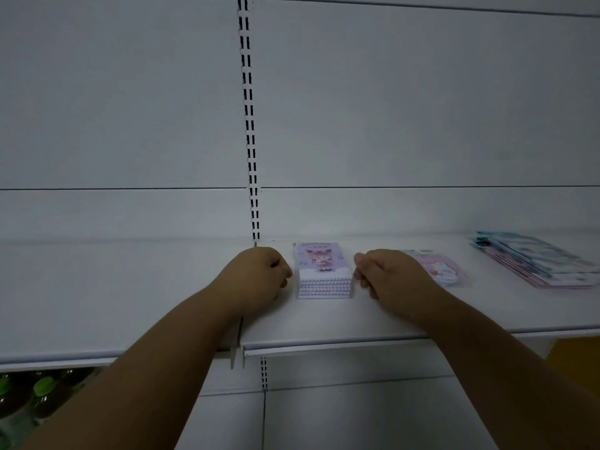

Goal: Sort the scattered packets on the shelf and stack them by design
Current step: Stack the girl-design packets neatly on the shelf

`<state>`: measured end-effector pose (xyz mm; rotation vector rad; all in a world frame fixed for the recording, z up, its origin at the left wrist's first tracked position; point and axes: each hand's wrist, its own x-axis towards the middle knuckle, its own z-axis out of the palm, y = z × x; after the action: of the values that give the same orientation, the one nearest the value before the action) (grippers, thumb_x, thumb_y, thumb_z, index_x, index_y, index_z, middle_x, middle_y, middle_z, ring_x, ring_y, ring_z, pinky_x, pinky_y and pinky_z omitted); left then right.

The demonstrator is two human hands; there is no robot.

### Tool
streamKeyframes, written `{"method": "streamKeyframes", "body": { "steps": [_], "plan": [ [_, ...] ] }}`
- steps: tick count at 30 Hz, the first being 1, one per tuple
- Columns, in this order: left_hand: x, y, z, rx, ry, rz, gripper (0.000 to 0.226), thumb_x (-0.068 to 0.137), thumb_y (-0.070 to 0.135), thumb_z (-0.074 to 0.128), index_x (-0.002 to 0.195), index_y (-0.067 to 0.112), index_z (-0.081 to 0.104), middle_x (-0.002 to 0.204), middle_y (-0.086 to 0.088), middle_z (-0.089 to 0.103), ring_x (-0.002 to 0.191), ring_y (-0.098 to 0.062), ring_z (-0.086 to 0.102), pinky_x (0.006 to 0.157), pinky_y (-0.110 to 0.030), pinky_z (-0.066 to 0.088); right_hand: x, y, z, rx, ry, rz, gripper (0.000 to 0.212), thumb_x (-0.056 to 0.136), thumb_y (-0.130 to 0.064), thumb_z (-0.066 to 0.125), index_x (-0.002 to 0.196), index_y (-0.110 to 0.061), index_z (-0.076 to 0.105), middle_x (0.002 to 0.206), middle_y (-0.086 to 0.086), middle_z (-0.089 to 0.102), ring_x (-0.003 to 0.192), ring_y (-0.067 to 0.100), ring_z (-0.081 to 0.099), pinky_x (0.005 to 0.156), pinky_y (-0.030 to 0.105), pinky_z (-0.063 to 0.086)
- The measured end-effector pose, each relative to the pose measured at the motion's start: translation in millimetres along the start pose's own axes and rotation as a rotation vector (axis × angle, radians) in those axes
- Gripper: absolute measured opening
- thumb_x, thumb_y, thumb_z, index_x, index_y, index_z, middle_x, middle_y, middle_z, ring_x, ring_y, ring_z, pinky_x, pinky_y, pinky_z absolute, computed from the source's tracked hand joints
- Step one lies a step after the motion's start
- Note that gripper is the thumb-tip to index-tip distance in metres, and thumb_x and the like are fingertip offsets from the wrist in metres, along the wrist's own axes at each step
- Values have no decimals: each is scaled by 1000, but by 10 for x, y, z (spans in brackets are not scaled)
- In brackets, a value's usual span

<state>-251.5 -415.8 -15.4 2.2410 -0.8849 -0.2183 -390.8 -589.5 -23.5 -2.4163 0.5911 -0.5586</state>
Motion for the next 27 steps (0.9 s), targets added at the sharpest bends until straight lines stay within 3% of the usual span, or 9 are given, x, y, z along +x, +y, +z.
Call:
{"method": "streamKeyframes", "body": {
  "steps": [3, 6, 9, 12, 18, 21, 23, 27],
  "plan": [
    [91, 116, 5, -98, -30, -72, 36, 101, 26, 46, 103, -3, 67, 99, -16, 73, 89, -32, 71, 88, -43, 57, 178, -73, 0, 225, -38, 227, 41, 100, -38, 43, 84, -7, 66, 72, 5, 64, 60, 17, 56, 58, 29, 47],
    [182, 197, 30, -271, -62, -183, 40, 102, 31, 46, 98, -5, 63, 95, -20, 73, 82, -36, 72, 83, -45, 59, 353, -156, 21, 230, -103, 347, 48, 99, -39, 45, 90, 4, 64, 77, 17, 67, 59, 26, 59, 55, 32, 50],
    [226, 219, 43, -315, -94, -245, 28, 100, 21, 51, 92, -4, 62, 90, -24, 72, 70, -35, 69, 77, -48, 61, 452, -216, 59, 205, -172, 281, 44, 98, -31, 51, 80, 7, 61, 71, 26, 64, 51, 31, 60, 56, 36, 55],
    [248, 205, 67, -252, -98, -236, 27, 100, 22, 53, 88, -1, 60, 90, -27, 72, 73, -35, 69, 82, -51, 59, 473, -231, 87, 183, -178, 254, 38, 95, -27, 57, 74, 4, 58, 70, 27, 65, 61, 37, 65, 68, 47, 60],
    [223, 232, 73, -252, -58, -226, 28, 99, 21, 54, 81, 0, 59, 73, -19, 67, 60, -31, 65, 77, -47, 61, 414, -214, 95, 204, -147, 247, 47, 96, -32, 56, 86, 13, 64, 85, 33, 71, 76, 46, 70, 78, 53, 59],
    [126, 232, 42, -227, -23, -197, 31, 100, 22, 50, 94, -5, 63, 89, -22, 71, 74, -35, 71, 80, -45, 61, 318, -210, 62, 173, -97, 217, 53, 99, -37, 48, 91, 11, 67, 85, 29, 72, 77, 41, 71, 80, 47, 59],
    [14, 166, 11, -72, 14, -134, 31, 98, 23, 51, 101, -4, 67, 98, -19, 73, 88, -33, 72, 83, -43, 60, 199, -149, 29, 7, -19, 126, 53, 100, -41, 41, 89, 4, 67, 85, 23, 70, 75, 33, 66, 78, 43, 54],
    [-238, 68, 39, 264, 7, -4, 17, 88, 32, 61, 85, 18, 70, 83, 1, 69, 79, -13, 63, 70, -28, 52, -79, -25, 2, -213, -60, -62, 42, 95, -48, 47, 81, -12, 64, 76, 5, 61, 71, 17, 54, 64, 30, 41]
  ]
}}
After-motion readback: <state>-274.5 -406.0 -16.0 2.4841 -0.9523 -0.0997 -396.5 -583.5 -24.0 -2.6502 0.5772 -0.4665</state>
